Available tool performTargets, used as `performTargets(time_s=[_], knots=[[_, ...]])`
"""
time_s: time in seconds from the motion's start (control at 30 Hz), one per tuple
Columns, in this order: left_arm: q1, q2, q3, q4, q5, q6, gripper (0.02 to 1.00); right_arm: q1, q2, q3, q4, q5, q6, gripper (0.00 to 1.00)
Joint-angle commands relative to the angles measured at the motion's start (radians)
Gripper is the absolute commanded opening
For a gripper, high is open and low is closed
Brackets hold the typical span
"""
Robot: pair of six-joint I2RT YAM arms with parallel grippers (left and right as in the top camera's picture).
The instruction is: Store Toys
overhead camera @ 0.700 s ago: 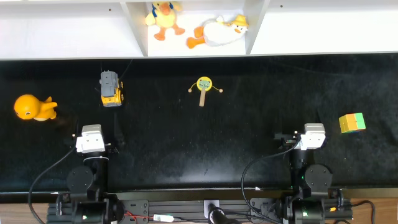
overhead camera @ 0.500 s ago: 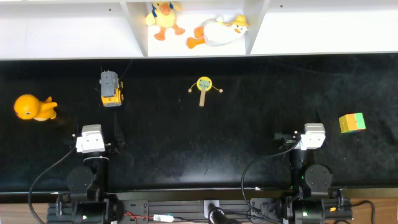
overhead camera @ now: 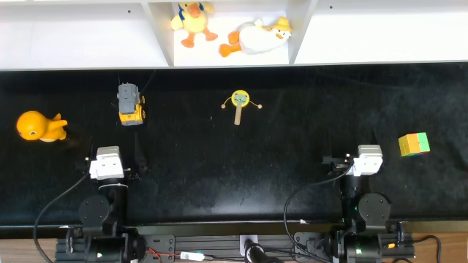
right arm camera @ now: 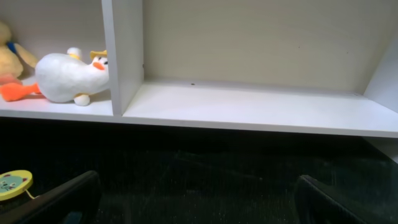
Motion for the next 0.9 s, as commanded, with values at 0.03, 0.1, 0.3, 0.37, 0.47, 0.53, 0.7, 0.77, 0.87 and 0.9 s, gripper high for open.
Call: performTargets(time_s=[0.03,0.1,0.3,0.37,0.47,0.53,0.7,0.77,0.87,0.9], knots=[[-0.002,0.111,0.089,-0.083,0.010,-0.045,0.998,-0.006,-0.007,-0.014,0.005,-0.007,0.011,0.996],[-0.001,0.219,0.227,-0.229,0.005,-0.056,0.998,-0.006,-0.007,-0.014,0.005,-0.007,0.011,0.993],[0.115,0.541,0.591,-0.515,0.042,-0.152,0.996,-0.006,-0.007,-0.014,0.005,-0.007,0.011,0.998],[0.160,0.620,0.665,-0.558,0.098,-0.082,0.993,-0.006,-0.007,-0.014,0.005,-0.007,0.011,0.996],[0.246,0.727,0.758,-0.620,0.179,0.030,0.996,-0.006,-0.007,-0.014,0.005,-0.007,0.011,0.993],[0.314,0.780,0.792,-0.637,0.234,0.101,0.996,-0.006,-0.007,-0.014,0.005,-0.007,0.011,0.996],[0.596,0.825,0.806,-0.683,0.504,0.293,0.991,-0.006,-0.007,-0.014,0.005,-0.007,0.011,0.993],[0.712,0.824,0.807,-0.733,0.610,0.385,0.996,-0.006,-0.007,-0.014,0.005,-0.007,0.011,0.993],[0.838,0.823,0.808,-0.820,0.673,0.546,0.996,-0.006,-0.007,-0.014,0.005,-0.007,0.011,0.993],[0.859,0.823,0.808,-0.830,0.673,0.569,0.996,-0.006,-0.007,-0.014,0.005,-0.007,0.011,0.996]])
